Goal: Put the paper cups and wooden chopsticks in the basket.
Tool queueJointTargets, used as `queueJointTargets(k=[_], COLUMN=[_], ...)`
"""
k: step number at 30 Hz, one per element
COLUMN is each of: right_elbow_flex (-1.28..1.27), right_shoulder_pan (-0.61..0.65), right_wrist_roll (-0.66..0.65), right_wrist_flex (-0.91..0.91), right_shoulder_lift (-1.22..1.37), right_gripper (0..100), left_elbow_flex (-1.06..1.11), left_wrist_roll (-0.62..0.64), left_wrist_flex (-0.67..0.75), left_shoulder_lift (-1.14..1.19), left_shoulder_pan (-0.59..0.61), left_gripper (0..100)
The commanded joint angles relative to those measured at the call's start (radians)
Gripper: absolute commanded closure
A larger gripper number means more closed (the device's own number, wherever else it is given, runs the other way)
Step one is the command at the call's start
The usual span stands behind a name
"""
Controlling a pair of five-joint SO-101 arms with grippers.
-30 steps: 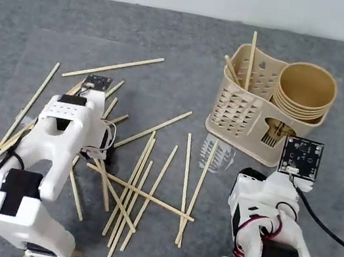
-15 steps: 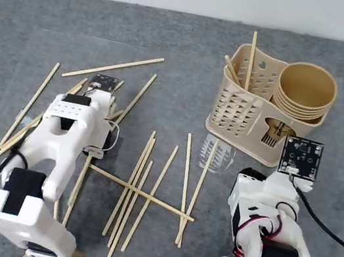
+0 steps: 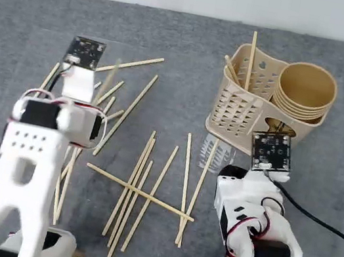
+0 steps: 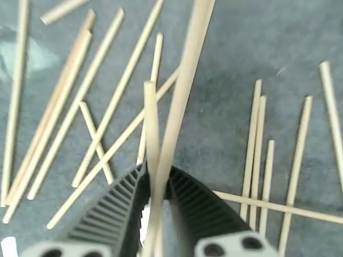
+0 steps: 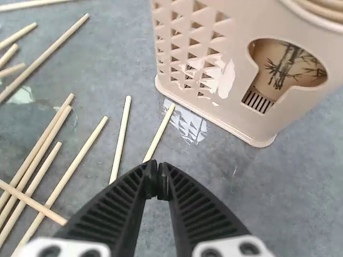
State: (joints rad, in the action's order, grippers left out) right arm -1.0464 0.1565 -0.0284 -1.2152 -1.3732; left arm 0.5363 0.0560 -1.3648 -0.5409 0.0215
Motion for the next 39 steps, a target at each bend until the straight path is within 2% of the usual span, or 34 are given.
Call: queueJointTargets(k=[1,7,12,16,24,29,33,39], right_elbow_flex=[0.008,0.046,0.124,0.143,0.193,0.273,0.344,0.373], right_shoulder_pan=[0.004,0.004,0.007,0.068,0.22,0.252,0.262,0.26], right_wrist_roll=[-0.025,-0.029,-0.017,0.052,0.176,0.249,0.269,0.287], right_wrist_flex=[0.004,-0.015,0.101,0.211,0.285,0.285,0.288,0.394], right_shoulder_lift=[0.038,0.357,0.61,0.745,0.923,1.066,1.191,1.345], right_gripper=[92.7,80.8,73.3,70.8,66.0,59.1,59.3,59.3], left_elbow_flex=[-0.05,-0.048,-0.042,-0.042,-0.041,-0.041,-0.041,-0.007], left_wrist_roll=[-0.009,-0.003,-0.002,-0.002,-0.002,-0.002,-0.002,-0.002], left_wrist_flex=[-0.012,-0.005,-0.005,-0.008,-0.009,-0.009,-0.009,-0.002], left_shoulder_lift=[-0.112,-0.18,-0.222,-0.249,-0.262,-0.262,-0.262,-0.262], left_shoulder_pan=[0.002,0.002,0.002,0.002,0.002,0.002,0.002,0.002], left_gripper=[99,99,99,99,99,99,99,99])
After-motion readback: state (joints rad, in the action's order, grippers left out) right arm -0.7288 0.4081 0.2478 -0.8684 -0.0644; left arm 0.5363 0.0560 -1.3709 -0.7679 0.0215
